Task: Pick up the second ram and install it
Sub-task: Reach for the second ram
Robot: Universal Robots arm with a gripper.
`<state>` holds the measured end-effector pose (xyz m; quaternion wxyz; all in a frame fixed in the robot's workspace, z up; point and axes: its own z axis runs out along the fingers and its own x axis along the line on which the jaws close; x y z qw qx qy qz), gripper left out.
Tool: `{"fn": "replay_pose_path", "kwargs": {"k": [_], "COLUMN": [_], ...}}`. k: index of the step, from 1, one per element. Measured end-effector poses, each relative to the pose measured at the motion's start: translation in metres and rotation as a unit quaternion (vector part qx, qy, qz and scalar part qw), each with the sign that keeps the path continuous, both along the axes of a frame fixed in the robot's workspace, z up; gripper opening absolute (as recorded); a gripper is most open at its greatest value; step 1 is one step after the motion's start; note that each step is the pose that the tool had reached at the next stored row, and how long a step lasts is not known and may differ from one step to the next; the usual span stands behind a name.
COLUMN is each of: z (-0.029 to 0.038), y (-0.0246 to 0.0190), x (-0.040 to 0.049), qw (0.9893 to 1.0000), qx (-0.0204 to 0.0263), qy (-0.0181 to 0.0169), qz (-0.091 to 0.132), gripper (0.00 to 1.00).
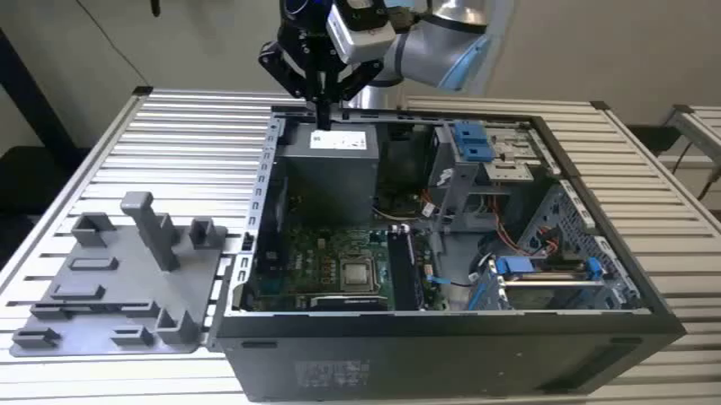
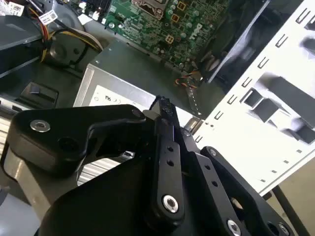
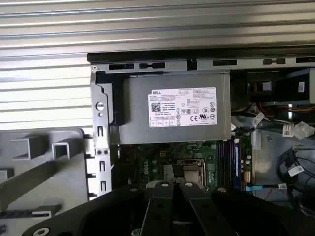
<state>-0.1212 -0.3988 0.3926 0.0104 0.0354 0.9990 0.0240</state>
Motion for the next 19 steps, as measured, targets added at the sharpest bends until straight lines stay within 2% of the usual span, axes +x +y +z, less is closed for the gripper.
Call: {"fn": "replay_pose_path", "kwargs": {"k": [12, 19], "z": [0.0, -0.0002], "y": [0.0, -0.0007], "x": [-0.0006, -0.0086], "qw": [1.0, 1.0], "qx": [0.0, 0.0], "qy": [0.0, 0.0], "qz": [0.0, 0.0], "gripper": [0.11, 0.11]}}
